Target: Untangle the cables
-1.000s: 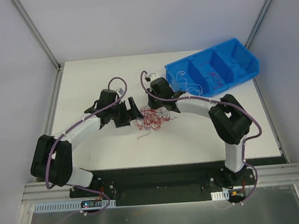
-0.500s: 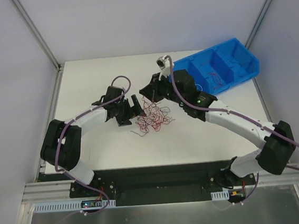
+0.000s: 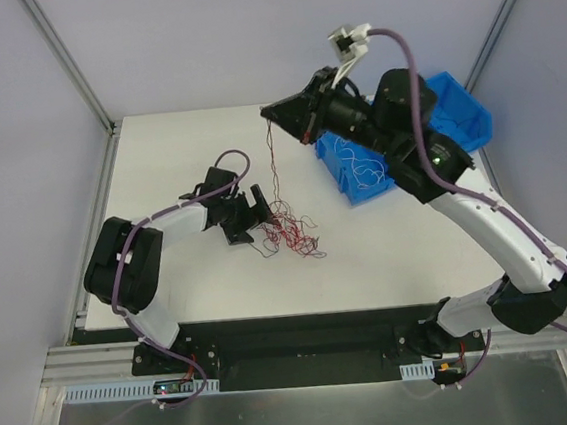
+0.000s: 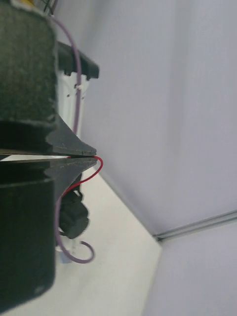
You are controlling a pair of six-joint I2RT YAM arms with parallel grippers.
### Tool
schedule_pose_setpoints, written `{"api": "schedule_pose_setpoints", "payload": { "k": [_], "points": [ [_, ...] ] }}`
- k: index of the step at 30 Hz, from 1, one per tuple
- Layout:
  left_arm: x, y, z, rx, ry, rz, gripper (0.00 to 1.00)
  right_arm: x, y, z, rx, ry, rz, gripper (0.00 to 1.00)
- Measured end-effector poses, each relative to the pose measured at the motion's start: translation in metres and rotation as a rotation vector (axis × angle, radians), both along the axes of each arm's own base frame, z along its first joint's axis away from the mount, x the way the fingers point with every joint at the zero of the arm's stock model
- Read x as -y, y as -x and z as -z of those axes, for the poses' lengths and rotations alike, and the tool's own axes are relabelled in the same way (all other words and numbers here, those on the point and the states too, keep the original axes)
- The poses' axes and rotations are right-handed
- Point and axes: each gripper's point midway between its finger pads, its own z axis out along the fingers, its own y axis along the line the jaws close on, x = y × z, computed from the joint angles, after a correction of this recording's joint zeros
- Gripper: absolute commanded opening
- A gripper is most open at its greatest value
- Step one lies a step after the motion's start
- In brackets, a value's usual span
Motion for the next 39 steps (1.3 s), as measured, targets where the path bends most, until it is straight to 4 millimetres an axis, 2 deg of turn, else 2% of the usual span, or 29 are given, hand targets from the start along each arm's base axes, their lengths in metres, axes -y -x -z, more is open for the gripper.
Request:
{"api": "schedule_pose_setpoints", "payload": {
  "k": [3,5,7,12,19,22,25,28,30,33,36,39],
  "points": [
    [-0.004,0.009,-0.001,-0.003,0.0,-0.007,0.98,0.021,0.009,-0.051,0.109,-0.022,0.039,0.0],
    [-0.007,0.015,-0.003,-0.002,-0.001,-0.008,0.98,0.034,0.013,-0.07,0.164,-0.025,0.075,0.0],
    [-0.01,0.019,-0.007,0.009,-0.001,-0.011,0.98,0.048,0.015,-0.078,0.203,-0.006,0.116,0.01],
    [-0.014,0.029,-0.043,0.117,0.042,-0.011,0.99,0.071,0.007,-0.072,0.251,0.081,0.223,0.0],
    [-0.015,0.048,-0.144,0.492,0.158,0.021,0.99,0.079,-0.009,-0.046,0.243,0.19,0.297,0.0],
    [-0.002,0.057,-0.169,0.593,0.207,0.079,0.99,0.078,-0.009,-0.042,0.236,0.204,0.294,0.0],
    [0.026,0.067,-0.166,0.598,0.224,0.183,0.99,0.078,-0.008,-0.042,0.234,0.202,0.289,0.01],
    [0.053,0.066,-0.142,0.527,0.2,0.254,0.99,0.077,-0.002,-0.046,0.224,0.186,0.265,0.0],
    [0.063,0.056,-0.127,0.496,0.174,0.257,0.98,0.075,0.005,-0.053,0.213,0.155,0.235,0.0],
    [0.072,0.019,-0.106,0.462,0.074,0.212,0.91,0.074,0.019,-0.071,0.191,0.083,0.189,0.0],
    [0.09,-0.029,-0.095,0.428,0.028,0.179,0.89,0.075,0.034,-0.088,0.171,0.02,0.142,0.0],
    [0.082,-0.058,-0.074,0.387,-0.01,0.12,0.89,0.083,0.049,-0.109,0.171,-0.019,0.114,0.0]
  ]
}}
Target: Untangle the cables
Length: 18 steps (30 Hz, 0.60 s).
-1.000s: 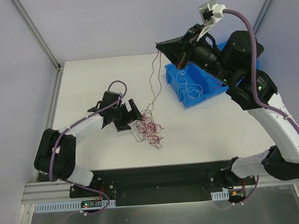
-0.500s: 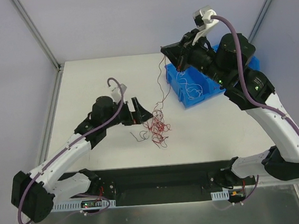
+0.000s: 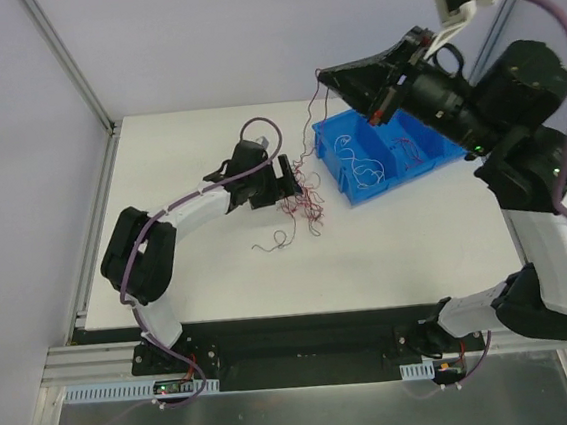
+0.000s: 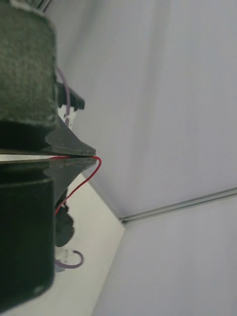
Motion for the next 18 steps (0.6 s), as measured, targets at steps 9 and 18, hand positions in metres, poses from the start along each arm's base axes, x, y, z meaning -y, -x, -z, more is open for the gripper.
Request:
{"api": "schedule_pose_setpoints", "payload": {
  "k": [9,18],
  "points": [
    [-0.105,-0.025,0.063,-0.217,-0.073,-0.271,0.89,0.061,0.047,-0.087,0.181,-0.169,0.027,0.0],
    [-0.162,-0.005,0.026,-0.185,-0.03,-0.383,0.95,0.079,0.026,-0.047,0.183,-0.042,0.181,0.0]
  ]
}}
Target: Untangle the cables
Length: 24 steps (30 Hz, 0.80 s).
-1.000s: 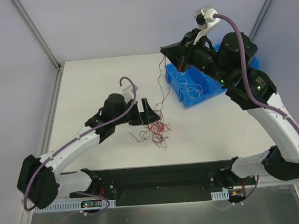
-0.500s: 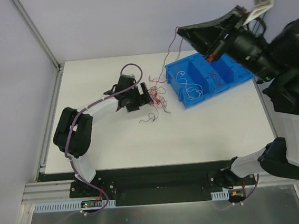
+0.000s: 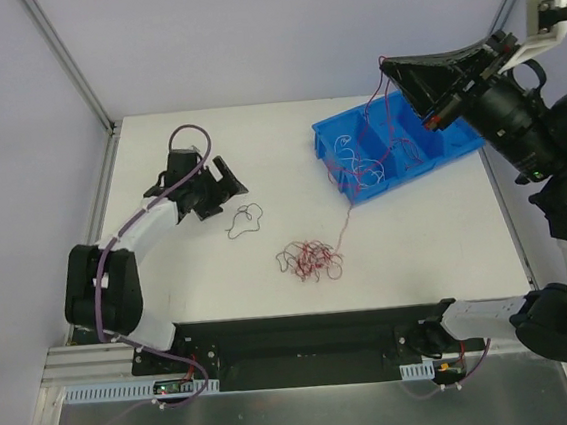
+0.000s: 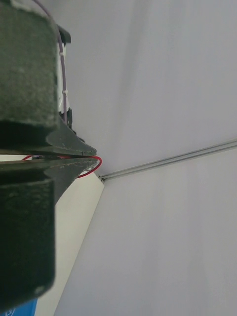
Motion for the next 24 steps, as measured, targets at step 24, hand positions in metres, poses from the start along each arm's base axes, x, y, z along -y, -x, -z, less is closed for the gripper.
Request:
{"api": "schedule_pose_setpoints", "payload": {
  "k": [24],
  "points": [
    [0.25,0.177,-0.064,0.585,0.182,1.007,0.96,-0.013,0.006,-0.001,0.021,0.029,-0.075,0.0]
  ]
}}
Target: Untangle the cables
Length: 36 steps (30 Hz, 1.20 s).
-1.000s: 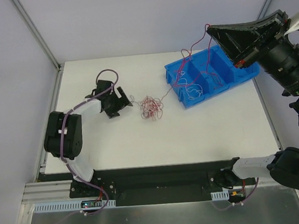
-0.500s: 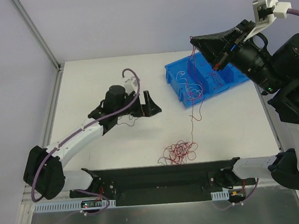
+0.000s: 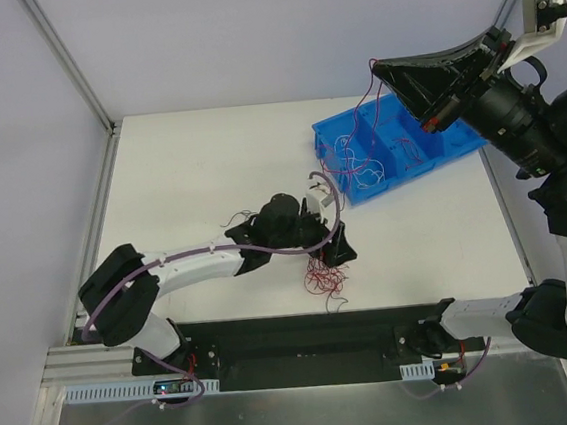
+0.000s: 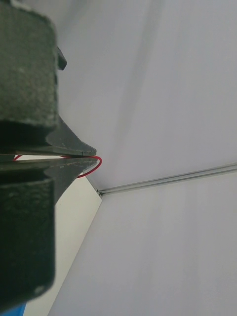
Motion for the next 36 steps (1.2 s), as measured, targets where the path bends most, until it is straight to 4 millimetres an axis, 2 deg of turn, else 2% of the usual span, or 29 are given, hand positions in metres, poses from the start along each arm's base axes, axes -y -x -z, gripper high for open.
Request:
{"api": "schedule_pose_setpoints", "payload": {
  "k": [2,4,5,7,9,11,13,14,17,19,20,25,29,33,36],
  "points": [
    [0.007,-0.007,0.006,0.009,-0.017,-0.016,0.86,-0.001,0.002,-0.002,-0.004,-0.01,-0.014,0.0],
    [0.02,-0.029,0.011,0.023,-0.051,-0.07,0.68,-0.002,0.004,-0.004,-0.009,-0.018,-0.025,0.0],
    [0.026,-0.041,0.012,0.033,-0.065,-0.098,0.63,-0.002,0.005,-0.005,-0.011,-0.023,-0.031,0.0],
    [0.032,-0.071,0.018,0.034,-0.13,-0.194,0.56,-0.002,0.007,-0.008,-0.011,-0.031,-0.039,0.0],
    [0.029,-0.098,0.026,0.011,-0.175,-0.278,0.53,0.0,0.01,-0.012,-0.007,-0.035,-0.042,0.0],
    [0.004,-0.127,0.046,-0.059,-0.23,-0.383,0.53,0.005,0.014,-0.018,0.004,-0.043,-0.04,0.0],
    [-0.034,-0.152,0.068,-0.14,-0.284,-0.494,0.53,0.013,0.02,-0.026,0.031,-0.051,-0.026,0.0],
    [-0.062,-0.166,0.08,-0.191,-0.312,-0.572,0.53,0.018,0.022,-0.029,0.044,-0.051,-0.013,0.0],
    [-0.124,-0.191,0.1,-0.265,-0.363,-0.728,0.55,0.034,0.026,-0.028,0.071,-0.032,0.043,0.0],
    [-0.155,-0.196,0.107,-0.293,-0.404,-0.8,0.55,0.048,0.026,-0.026,0.091,-0.023,0.101,0.0],
    [-0.164,-0.194,0.108,-0.305,-0.421,-0.818,0.56,0.054,0.027,-0.025,0.099,-0.021,0.123,0.0],
    [-0.174,-0.183,0.091,-0.309,-0.428,-0.829,0.58,0.084,0.026,-0.015,0.125,-0.007,0.254,0.01],
    [-0.187,-0.186,0.079,-0.289,-0.416,-0.869,0.58,0.102,0.019,-0.018,0.145,-0.003,0.356,0.0],
    [-0.225,-0.196,0.088,-0.299,-0.455,-0.976,0.59,0.115,0.012,-0.016,0.154,0.024,0.439,0.0],
    [-0.25,-0.2,0.096,-0.309,-0.503,-1.047,0.59,0.129,0.016,-0.018,0.169,0.027,0.487,0.01]
  ]
}}
